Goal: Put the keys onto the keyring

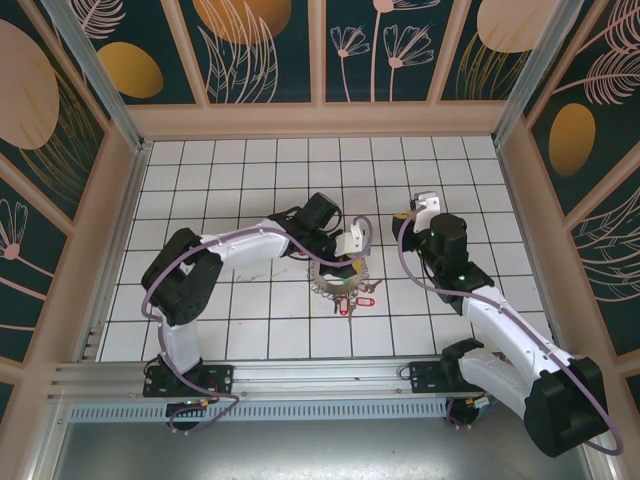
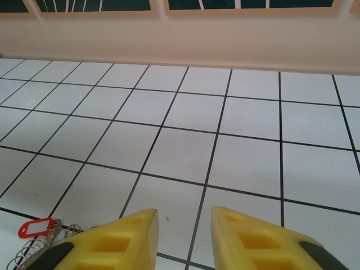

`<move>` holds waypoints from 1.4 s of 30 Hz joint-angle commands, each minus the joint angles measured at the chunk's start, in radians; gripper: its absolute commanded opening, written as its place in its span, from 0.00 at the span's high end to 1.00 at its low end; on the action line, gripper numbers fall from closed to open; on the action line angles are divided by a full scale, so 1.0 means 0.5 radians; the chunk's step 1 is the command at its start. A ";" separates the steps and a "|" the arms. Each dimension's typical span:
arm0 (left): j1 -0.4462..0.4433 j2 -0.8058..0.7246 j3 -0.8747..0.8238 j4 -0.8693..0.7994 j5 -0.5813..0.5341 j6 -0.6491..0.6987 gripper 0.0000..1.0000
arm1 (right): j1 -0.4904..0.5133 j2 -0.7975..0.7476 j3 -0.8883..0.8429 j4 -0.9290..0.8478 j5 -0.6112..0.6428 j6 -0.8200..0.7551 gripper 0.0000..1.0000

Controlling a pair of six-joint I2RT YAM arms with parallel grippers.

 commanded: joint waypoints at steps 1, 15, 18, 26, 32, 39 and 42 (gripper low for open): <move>-0.009 -0.183 -0.096 0.270 -0.053 -0.081 0.74 | -0.016 -0.014 -0.002 0.034 0.043 0.035 0.69; 0.305 -1.133 -1.133 1.693 -1.033 -0.777 0.34 | -0.027 -0.473 -0.185 0.304 0.397 -0.057 0.41; 0.365 -1.252 -1.273 1.770 -1.251 -0.836 0.01 | -0.047 -0.496 -0.221 0.292 0.456 -0.055 0.27; 0.641 -1.592 -1.625 1.909 -1.789 -1.151 0.01 | -0.229 -0.430 -0.390 0.339 0.632 0.168 0.15; 0.997 -1.818 -1.836 1.822 -1.946 -1.362 0.01 | -0.561 -0.269 -0.620 0.627 0.403 0.332 0.15; 1.220 -1.923 -1.991 1.834 -2.108 -1.441 0.01 | -0.718 0.047 -0.623 0.933 0.264 0.136 0.16; 1.238 -1.882 -2.007 1.862 -2.105 -1.444 0.01 | -0.734 0.312 -0.574 1.031 0.242 0.074 0.17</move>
